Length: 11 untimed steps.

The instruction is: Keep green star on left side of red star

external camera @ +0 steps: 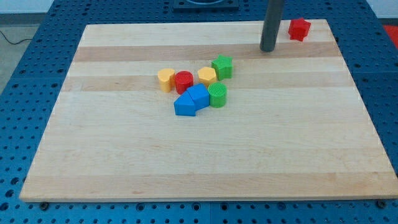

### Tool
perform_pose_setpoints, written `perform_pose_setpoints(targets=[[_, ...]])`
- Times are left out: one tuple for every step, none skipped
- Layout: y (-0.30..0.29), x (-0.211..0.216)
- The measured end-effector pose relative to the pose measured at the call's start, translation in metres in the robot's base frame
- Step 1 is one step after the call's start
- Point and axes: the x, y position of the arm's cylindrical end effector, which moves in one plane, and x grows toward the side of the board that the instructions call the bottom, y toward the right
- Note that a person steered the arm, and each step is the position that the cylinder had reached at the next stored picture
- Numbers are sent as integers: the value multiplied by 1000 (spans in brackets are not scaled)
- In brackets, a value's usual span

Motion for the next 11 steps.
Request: perform_pose_setpoints(targets=[[37,-13],[73,-43],[76,-36],[52,21],[16,67],[-63,95],[-161,97],[-188,61],[-156,34],[-160,38],[-222,58]])
